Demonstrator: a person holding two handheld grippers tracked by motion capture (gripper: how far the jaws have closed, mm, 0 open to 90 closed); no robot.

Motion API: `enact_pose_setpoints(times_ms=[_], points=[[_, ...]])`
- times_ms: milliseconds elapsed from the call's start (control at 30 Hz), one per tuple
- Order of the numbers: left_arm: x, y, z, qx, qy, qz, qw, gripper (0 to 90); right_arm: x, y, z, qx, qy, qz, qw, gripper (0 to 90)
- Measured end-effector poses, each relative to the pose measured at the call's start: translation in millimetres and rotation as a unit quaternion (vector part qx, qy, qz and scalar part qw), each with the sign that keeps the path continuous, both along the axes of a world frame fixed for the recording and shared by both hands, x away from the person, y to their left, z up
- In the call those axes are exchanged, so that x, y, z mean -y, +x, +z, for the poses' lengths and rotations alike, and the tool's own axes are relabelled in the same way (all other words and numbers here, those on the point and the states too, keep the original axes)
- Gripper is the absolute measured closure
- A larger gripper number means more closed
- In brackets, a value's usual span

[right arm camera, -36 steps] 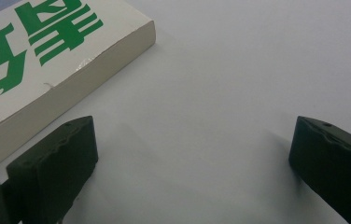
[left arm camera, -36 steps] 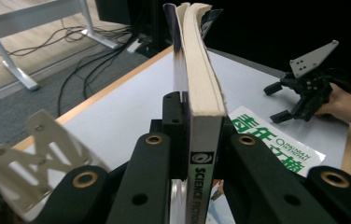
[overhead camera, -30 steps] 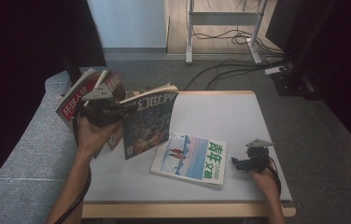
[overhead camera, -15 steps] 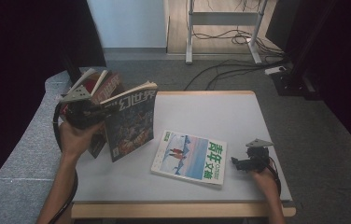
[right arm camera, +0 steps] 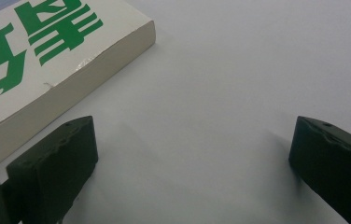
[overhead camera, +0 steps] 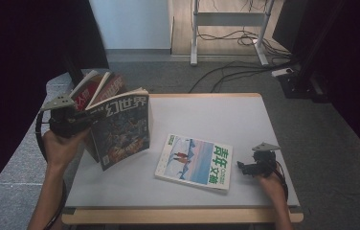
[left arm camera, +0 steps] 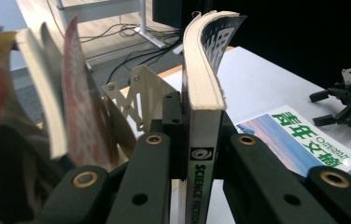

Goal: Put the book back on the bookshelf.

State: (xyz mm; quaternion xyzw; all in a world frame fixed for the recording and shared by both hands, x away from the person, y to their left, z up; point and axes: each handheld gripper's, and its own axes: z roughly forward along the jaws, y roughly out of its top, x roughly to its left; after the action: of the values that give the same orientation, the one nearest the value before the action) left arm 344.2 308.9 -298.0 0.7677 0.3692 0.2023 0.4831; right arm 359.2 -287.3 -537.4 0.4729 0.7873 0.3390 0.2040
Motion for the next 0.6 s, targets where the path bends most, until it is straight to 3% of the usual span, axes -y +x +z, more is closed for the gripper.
enact_pose_setpoints(times_ms=[167, 300, 600], points=[[-6.4, -2.9, 1.3, 0.001, 0.002, 0.012, 0.9999, 82.9, 0.0, 0.0, 0.0, 0.000, 0.000, 0.000, 1.0000, 0.6], [-15.7, -4.9, 2.1, 0.003, 0.009, 0.038, 0.9993, 82.8, 0.0, 0.0, 0.0, 0.000, 0.000, 0.000, 1.0000, 0.6], [-28.2, -5.6, -4.7, -0.002, 0.002, 0.073, 0.9973, 82.9, 0.0, 0.0, -0.1, 0.000, 0.000, 0.000, 1.0000, 0.6]])
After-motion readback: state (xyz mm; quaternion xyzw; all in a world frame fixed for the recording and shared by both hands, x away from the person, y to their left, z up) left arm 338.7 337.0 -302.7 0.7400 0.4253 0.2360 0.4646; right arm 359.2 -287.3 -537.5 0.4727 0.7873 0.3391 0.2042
